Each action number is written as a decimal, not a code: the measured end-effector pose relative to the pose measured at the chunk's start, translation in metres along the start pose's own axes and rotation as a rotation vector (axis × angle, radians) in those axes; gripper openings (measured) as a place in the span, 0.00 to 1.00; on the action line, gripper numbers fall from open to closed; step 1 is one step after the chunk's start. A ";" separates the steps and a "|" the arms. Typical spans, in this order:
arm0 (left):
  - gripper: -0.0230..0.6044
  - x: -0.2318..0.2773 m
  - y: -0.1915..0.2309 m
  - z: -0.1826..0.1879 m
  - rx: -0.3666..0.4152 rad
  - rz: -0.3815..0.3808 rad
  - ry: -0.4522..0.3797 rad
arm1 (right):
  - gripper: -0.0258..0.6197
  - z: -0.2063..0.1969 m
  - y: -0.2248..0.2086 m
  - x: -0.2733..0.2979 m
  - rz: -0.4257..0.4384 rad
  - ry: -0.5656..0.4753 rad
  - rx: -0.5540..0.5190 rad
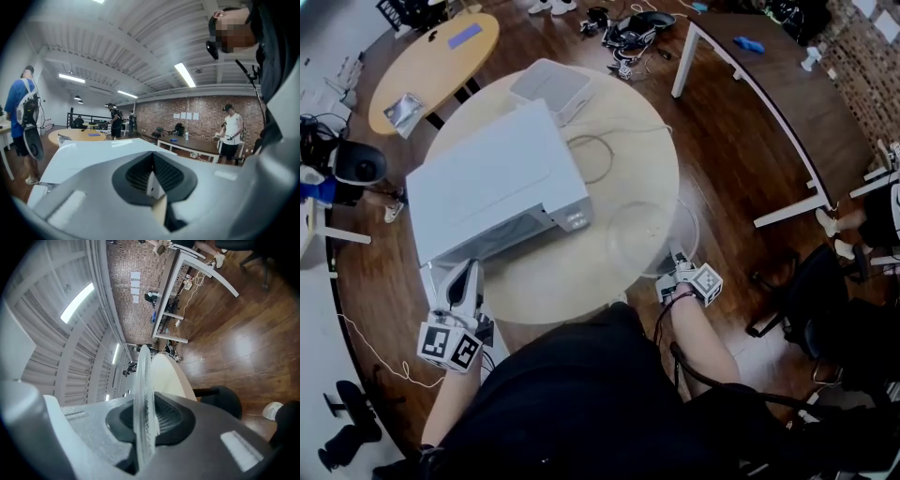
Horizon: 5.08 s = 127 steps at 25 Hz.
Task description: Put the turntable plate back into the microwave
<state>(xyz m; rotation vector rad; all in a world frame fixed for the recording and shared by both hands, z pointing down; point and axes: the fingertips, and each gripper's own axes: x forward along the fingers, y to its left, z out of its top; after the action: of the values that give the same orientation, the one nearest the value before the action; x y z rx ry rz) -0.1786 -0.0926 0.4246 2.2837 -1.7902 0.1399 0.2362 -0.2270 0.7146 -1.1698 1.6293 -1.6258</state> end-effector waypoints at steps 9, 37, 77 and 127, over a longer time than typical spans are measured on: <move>0.04 -0.021 0.015 -0.008 -0.035 0.036 -0.031 | 0.08 0.003 0.033 0.000 0.075 -0.059 0.035; 0.04 -0.053 0.006 0.002 -0.031 -0.035 -0.134 | 0.08 -0.012 0.100 -0.029 0.181 -0.118 0.059; 0.04 -0.115 -0.012 -0.002 0.033 -0.109 -0.185 | 0.08 -0.095 0.101 -0.062 0.150 -0.117 0.082; 0.04 -0.140 -0.011 -0.007 -0.018 -0.166 -0.232 | 0.08 -0.195 0.120 -0.053 0.191 0.067 0.050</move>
<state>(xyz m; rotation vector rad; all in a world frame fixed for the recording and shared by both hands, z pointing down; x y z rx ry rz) -0.2024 0.0437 0.3994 2.5102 -1.6828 -0.1763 0.0702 -0.0985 0.6102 -0.9137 1.6768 -1.5889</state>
